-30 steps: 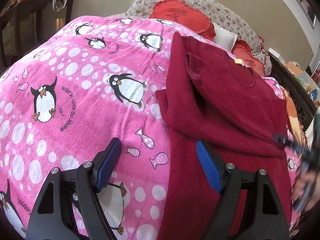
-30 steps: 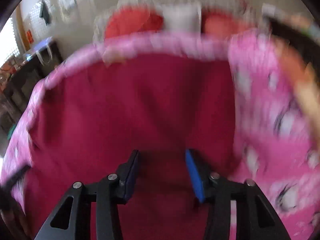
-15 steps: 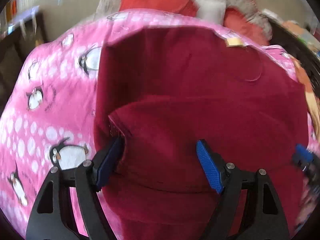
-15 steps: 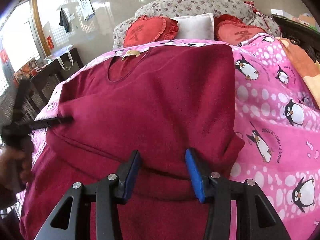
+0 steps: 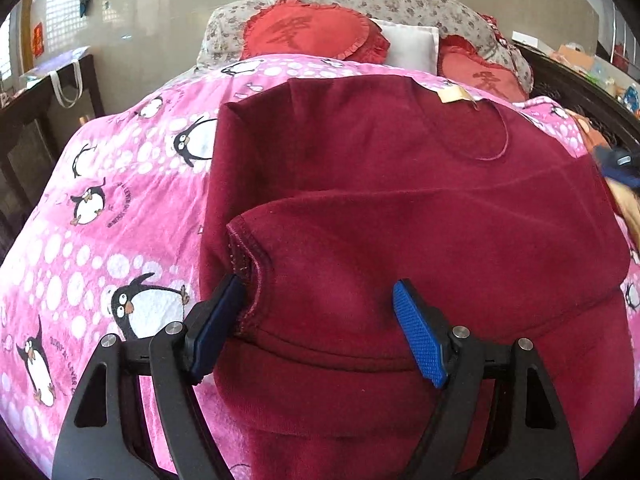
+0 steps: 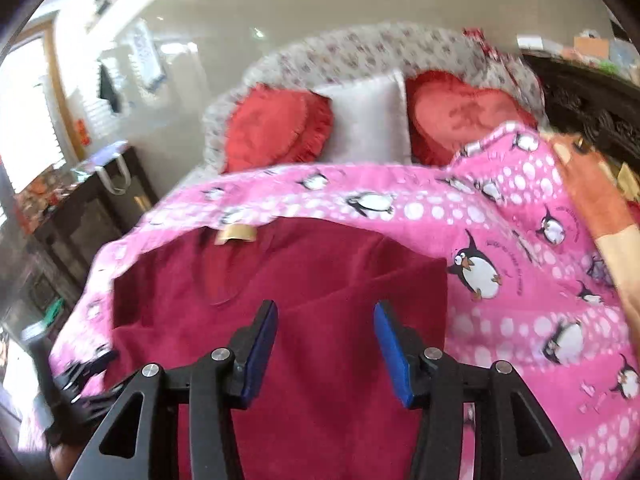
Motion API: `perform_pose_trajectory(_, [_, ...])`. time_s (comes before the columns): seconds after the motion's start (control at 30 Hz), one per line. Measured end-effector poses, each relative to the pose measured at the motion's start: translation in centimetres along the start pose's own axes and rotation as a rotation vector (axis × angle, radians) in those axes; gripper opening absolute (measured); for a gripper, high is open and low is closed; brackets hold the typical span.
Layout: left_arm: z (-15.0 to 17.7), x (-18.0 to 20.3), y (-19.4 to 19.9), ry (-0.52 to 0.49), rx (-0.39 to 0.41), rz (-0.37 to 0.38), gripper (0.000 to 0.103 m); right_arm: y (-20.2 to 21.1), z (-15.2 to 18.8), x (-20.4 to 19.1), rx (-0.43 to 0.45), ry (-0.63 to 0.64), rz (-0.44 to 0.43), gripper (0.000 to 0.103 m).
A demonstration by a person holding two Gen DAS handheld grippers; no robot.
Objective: Fold small clothes
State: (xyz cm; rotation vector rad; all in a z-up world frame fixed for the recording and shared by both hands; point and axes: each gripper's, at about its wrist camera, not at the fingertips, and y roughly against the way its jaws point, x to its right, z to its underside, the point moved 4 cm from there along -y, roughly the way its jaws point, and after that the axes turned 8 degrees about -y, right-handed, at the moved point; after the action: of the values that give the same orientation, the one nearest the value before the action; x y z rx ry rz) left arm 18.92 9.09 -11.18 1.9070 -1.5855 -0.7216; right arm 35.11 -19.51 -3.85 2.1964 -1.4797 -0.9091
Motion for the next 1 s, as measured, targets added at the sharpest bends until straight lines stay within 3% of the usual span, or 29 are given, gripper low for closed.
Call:
perform_pose_trajectory(0.07, [0.1,0.2,0.2,-0.003,0.001,-0.004,0.078,-3.6,0.7,1.7,-0.101,-0.006,0.065,0.050])
perform_pose_trajectory(0.13, [0.2,0.2,0.3,-0.002,0.002,-0.005,0.078,-5.4,2.2,3.2,-0.121,0.016,0.115,0.071])
perform_pose_trajectory(0.17, [0.1,0.2,0.3,-0.002,0.001,-0.007,0.078,-5.6,2.6,4.2,-0.105,-0.009,0.129,0.094])
perform_pose_trajectory(0.2, [0.1,0.2,0.3,-0.001,0.002,-0.007,0.078,-6.0,3.0,5.4,-0.129,-0.067,0.149,0.103])
perform_pose_trajectory(0.27, [0.1,0.2,0.3,-0.002,0.001,-0.008,0.078,-5.9,3.2,6.8,-0.147,-0.173,0.085,0.102])
perform_pose_trajectory(0.33, [0.1,0.1,0.3,0.000,0.002,-0.011,0.078,-4.6,2.9,5.6,-0.125,-0.118,0.112,0.093])
perform_pose_trajectory(0.37, [0.1,0.1,0.3,0.000,0.001,-0.013,0.078,-3.6,2.8,4.5,-0.106,-0.052,0.115,0.082])
perform_pose_trajectory(0.53, [0.0,0.1,0.4,0.001,0.004,-0.016,0.078,1.8,2.3,1.5,0.052,0.115,0.133,0.081])
perform_pose_trajectory(0.63, [0.0,0.0,0.4,0.001,0.004,-0.015,0.078,4.3,1.1,0.5,0.120,0.069,-0.030,0.078])
perform_pose_trajectory(0.67, [0.0,-0.1,0.4,0.001,0.004,-0.015,0.078,4.4,0.7,0.3,0.127,0.060,-0.065,0.063])
perform_pose_trajectory(0.7, [0.0,-0.1,0.4,0.003,0.004,-0.013,0.078,4.0,0.2,0.3,0.121,0.051,-0.079,0.041])
perform_pose_trajectory(0.8, [0.0,-0.1,0.4,0.002,0.004,-0.014,0.078,1.3,-0.4,0.6,0.061,-0.003,-0.074,0.023])
perform_pose_trajectory(1.0, [0.0,-0.1,0.4,0.002,0.003,-0.018,0.078,-4.2,1.7,3.7,-0.033,-0.047,0.073,0.019])
